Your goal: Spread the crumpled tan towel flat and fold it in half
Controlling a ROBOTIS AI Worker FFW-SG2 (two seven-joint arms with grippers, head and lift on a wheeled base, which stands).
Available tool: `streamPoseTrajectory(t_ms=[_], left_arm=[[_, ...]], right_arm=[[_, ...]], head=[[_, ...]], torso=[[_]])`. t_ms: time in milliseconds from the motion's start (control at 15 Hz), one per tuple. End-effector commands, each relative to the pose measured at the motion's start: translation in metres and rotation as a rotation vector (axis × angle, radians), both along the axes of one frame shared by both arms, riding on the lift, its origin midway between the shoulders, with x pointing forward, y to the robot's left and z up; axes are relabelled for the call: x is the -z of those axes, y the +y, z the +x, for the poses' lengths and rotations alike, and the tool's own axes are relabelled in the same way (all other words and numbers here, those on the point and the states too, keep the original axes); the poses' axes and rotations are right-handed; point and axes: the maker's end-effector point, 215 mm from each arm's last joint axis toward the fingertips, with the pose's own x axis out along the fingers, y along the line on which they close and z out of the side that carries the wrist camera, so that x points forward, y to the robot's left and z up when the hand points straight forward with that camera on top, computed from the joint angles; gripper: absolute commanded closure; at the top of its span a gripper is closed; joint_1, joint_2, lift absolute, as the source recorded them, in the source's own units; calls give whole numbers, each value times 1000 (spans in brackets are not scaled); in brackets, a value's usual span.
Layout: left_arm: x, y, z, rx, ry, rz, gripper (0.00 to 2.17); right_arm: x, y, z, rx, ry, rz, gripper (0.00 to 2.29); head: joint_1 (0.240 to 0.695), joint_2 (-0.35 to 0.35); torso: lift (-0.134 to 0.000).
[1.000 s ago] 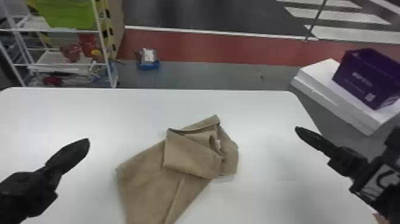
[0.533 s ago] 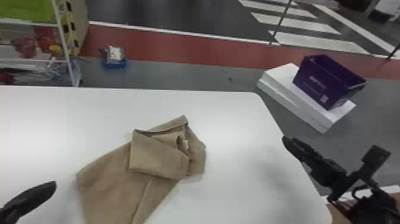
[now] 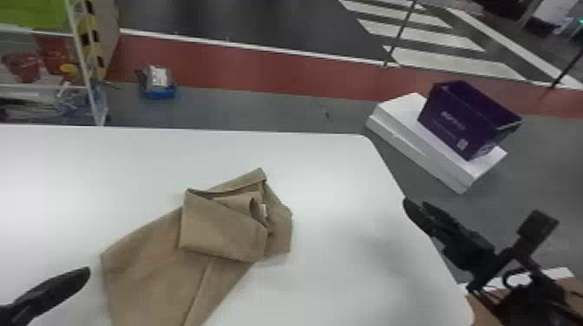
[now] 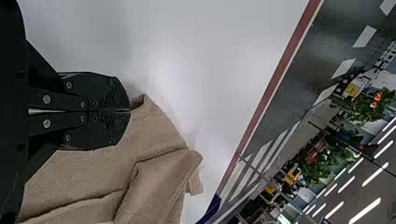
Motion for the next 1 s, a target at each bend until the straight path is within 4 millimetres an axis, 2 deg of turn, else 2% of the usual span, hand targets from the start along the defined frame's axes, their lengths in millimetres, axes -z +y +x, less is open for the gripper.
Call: streamPoseTrajectory(t_ms=[0, 133, 333, 600, 667, 800, 933], left_arm=[[2, -18, 5, 28, 6, -25, 1214], [7, -31, 14, 44, 14, -34, 1214], [15, -38, 22, 49, 26, -3, 1214], [11, -26, 27, 32, 14, 9, 1214], [9, -24, 27, 30, 9, 7, 1072], [7, -21, 29, 28, 6, 7, 367], [4, -14, 33, 16, -2, 12, 262]], right_arm=[[0, 2, -1, -4, -2, -6, 262], [-1, 1, -3, -3, -5, -11, 262], [-3, 1, -6, 0, -14, -13, 262], [-7, -6, -10, 12, -23, -19, 262], [-7, -6, -10, 12, -23, -20, 262], [-7, -6, -10, 12, -23, -20, 262], [-6, -4, -9, 9, -22, -18, 262]], head=[[695, -322], [695, -336], [695, -350], [695, -350], [695, -350], [695, -350], [695, -350]], torso=[[-124], [-124], [-124], [-124], [-124], [-124], [-124]])
